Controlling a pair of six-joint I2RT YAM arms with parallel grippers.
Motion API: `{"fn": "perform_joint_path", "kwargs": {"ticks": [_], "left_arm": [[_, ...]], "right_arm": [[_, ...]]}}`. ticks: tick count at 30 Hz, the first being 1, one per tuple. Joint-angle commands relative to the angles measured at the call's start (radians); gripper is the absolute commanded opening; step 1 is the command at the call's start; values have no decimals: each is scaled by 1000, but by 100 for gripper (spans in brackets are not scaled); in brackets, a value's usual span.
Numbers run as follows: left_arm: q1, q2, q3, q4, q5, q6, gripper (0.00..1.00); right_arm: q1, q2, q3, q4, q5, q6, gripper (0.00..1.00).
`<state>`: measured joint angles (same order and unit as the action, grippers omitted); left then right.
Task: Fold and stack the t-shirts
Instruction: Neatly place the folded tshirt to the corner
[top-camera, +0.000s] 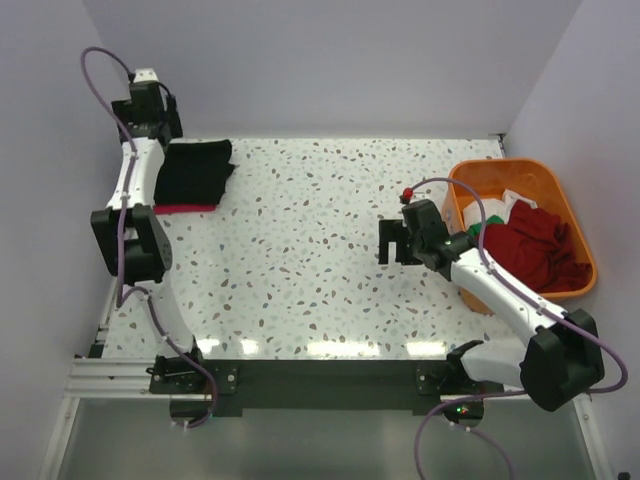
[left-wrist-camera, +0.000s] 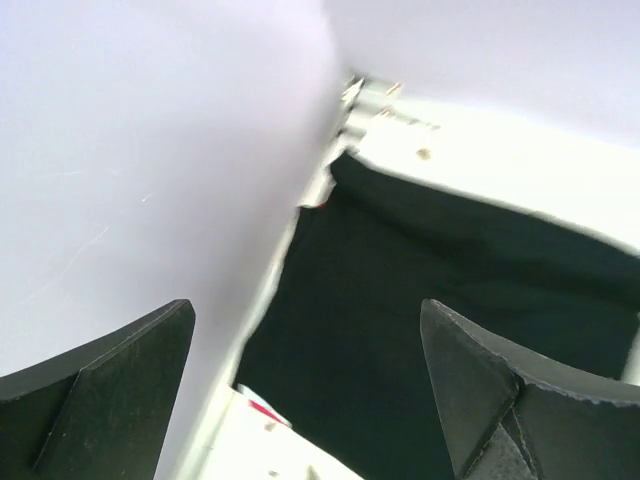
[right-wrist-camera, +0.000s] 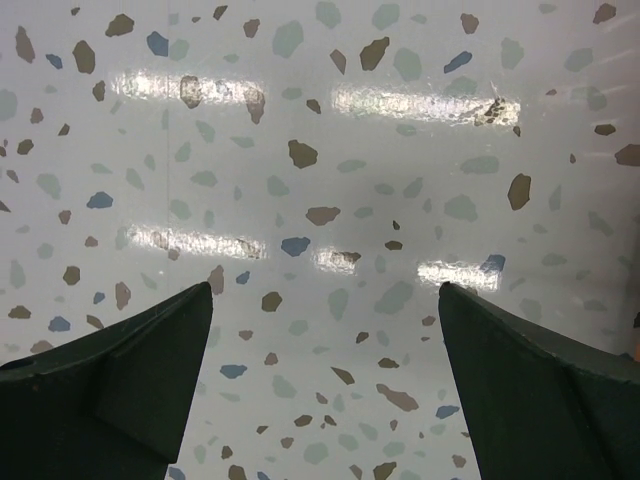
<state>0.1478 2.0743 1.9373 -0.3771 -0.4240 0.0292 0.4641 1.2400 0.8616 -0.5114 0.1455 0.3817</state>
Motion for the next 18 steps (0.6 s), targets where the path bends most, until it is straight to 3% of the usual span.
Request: {"fn": "perform_joint_path", "kwargs": {"ticks": [1,3,7,11,16,18], "left_arm": [[-23,-195,57,-113,148,-246,100],[-82,-297,-35,-167,183,-314,100],[-333,-506,-463,-10,157,-397,100],[-512,-634,-705,62,173,-475,100],[-762,-675,-847,87,-7,-526,100],[-815,-671,-896,96,-15,-558,100]], "right_arm": [[-2,-57,17,1,22,26,99],[-2,-73,7,5,25,39,99],[-2,-96,-3,8,13,54,99],[-1,-117,-18,7,22,60,99],[-2,-128,-47,25,-4,69,99],[-2,-126,-67,42,-18,72,99]]}}
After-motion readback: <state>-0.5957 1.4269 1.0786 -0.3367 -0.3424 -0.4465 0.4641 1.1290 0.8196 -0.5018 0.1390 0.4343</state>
